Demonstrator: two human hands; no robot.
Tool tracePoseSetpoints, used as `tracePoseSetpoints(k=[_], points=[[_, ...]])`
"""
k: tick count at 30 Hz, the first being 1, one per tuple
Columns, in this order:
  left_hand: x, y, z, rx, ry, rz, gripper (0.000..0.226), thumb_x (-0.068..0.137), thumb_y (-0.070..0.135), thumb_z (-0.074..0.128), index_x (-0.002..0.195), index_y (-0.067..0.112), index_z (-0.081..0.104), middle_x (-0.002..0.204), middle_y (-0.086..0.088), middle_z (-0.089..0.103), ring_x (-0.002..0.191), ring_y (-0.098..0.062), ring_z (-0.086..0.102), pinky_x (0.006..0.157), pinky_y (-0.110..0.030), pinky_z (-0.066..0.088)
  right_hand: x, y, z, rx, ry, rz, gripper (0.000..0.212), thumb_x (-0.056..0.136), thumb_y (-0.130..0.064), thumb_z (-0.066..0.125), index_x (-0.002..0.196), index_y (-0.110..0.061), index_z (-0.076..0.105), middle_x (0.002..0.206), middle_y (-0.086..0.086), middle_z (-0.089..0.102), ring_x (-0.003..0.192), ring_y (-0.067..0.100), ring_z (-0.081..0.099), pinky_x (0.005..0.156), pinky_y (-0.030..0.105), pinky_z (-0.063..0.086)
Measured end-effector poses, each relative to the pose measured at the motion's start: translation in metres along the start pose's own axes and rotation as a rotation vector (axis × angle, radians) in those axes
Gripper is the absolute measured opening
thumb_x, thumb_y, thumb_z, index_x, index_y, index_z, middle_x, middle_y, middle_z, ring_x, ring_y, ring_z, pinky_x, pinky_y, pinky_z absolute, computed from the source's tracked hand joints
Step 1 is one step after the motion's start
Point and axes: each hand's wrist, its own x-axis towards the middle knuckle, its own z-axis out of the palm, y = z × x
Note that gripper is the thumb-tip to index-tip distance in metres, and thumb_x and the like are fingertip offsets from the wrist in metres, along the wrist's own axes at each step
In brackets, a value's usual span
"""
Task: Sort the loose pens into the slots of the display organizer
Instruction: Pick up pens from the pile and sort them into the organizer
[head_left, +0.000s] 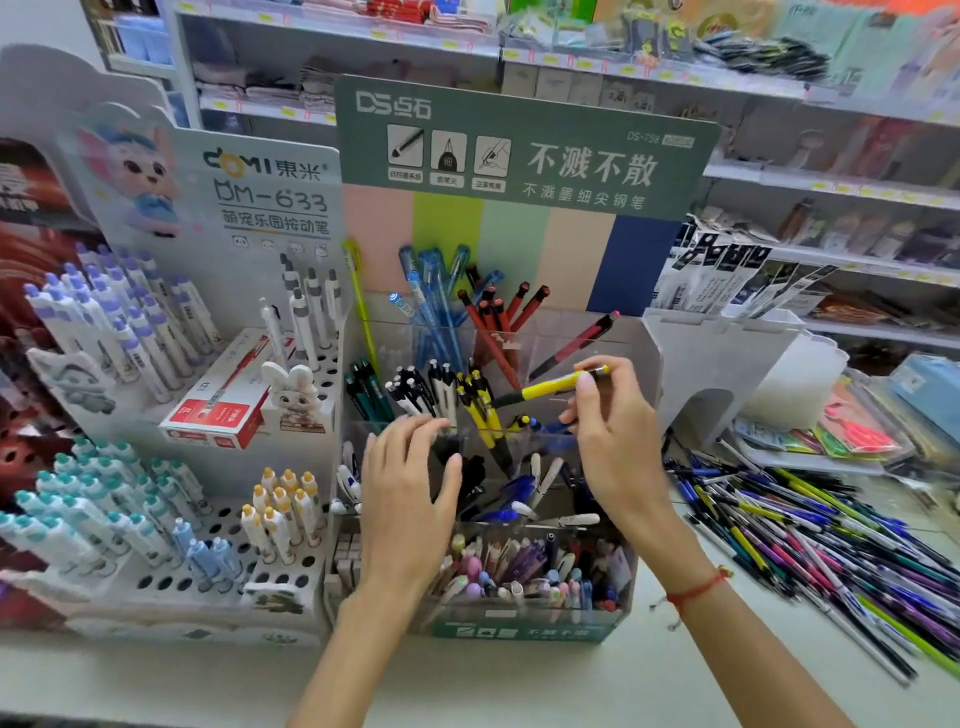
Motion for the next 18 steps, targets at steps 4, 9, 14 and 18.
tracePoseSetpoints(k=[4,9,14,18], points=[[0.007,-0.019,0.001,0.225,-0.073,0.092,0.036,0.090,0.025,0.061,0.126,0.020,0.059,0.126,0.001,0.054,0.124,-0.017,0.041,0.115,-0.047,0.026,0.012,0.009,0.027,-0.459,-0.198,-0.202,0.012,0.103,-0.024,0.037,0.101,-0.017,0.047,0.080,-0.003,0.054,0.072,0.017,0.053,0.058,0.029,0.037],[0.008,-0.021,-0.002,0.271,-0.106,0.097,0.041,0.085,0.021,0.068,0.125,0.020,0.059,0.126,0.001,0.055,0.124,-0.018,0.041,0.110,-0.051,0.034,0.019,0.016,0.065,-0.651,-0.231,-0.365,0.022,0.096,-0.026,0.054,0.107,-0.008,0.060,0.101,0.009,0.063,0.098,0.030,0.057,0.077,0.040,0.045],[0.004,-0.021,-0.002,0.291,-0.113,0.100,0.045,0.084,0.020,0.069,0.128,0.021,0.058,0.130,-0.001,0.054,0.129,-0.022,0.043,0.112,-0.051,0.029,0.010,0.024,0.063,-0.495,-0.286,-0.275,0.039,0.089,-0.033,0.063,0.122,-0.013,0.054,0.110,0.004,0.064,0.105,0.025,0.056,0.086,0.036,0.043],[0.004,0.003,-0.004,0.197,-0.043,0.103,0.035,0.094,0.039,0.054,0.124,0.022,0.061,0.127,0.001,0.057,0.125,-0.018,0.044,0.111,-0.044,0.031,-0.006,0.035,0.024,-0.348,-0.216,-0.278,0.048,0.088,-0.028,0.067,0.131,-0.016,0.050,0.120,-0.002,0.060,0.114,0.014,0.051,0.093,0.027,0.044]])
